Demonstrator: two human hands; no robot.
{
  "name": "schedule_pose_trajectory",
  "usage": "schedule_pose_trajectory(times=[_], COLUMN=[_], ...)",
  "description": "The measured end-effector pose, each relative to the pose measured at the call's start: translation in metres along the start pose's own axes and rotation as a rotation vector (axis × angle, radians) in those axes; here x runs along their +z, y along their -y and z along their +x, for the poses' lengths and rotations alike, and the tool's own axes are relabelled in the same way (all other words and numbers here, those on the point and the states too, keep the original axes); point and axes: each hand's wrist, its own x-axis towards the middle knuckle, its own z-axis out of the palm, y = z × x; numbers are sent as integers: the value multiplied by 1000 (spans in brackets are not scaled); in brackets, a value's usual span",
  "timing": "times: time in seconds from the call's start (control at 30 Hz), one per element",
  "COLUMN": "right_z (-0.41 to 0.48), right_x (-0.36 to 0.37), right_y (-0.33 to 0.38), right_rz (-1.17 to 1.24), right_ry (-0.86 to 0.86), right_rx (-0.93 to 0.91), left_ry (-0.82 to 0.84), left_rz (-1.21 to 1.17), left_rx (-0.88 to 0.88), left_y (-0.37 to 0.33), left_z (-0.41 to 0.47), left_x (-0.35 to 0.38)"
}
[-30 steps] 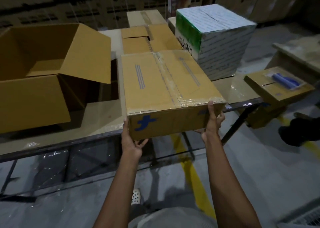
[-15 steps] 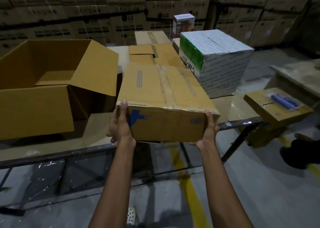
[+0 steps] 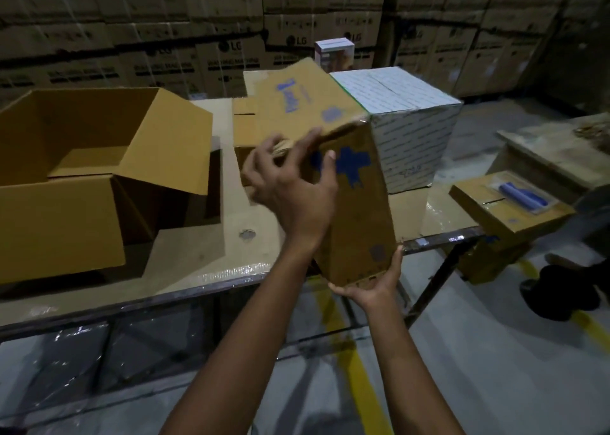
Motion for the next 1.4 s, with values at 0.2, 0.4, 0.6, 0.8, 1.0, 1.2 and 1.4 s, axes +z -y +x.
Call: schedule_pose_trajectory(times=[0.2,0.4,0.6,0.8,1.0,1.2,1.4], right_z=[10,-14,-73,-102,-91,-69,-57], right_x=[-24,-9,52,119,132,118,125], right_y=[9,25,37,38,25,19,5], right_rz=[-211,-529,-991,-1522,-1715,-1763,-1635], right_ry=[-187,-250,-262,-8,102,64,-36], right_rx=[123,-115,-1323,-2058,-2032,-2012,-2015], left_ry=[172,210,141,-268,-221,134,419], left_rz=[23,-54,-392,-577,-739,-871,-728], left_rx=[260,335,19,-945,-1212,-1067,-956], left_y=[2,20,48,82,129,128,127], left_z=[-17,-35,-55,-105,-123,-141,-151], left_x=[42,42,9,15,36,62,84])
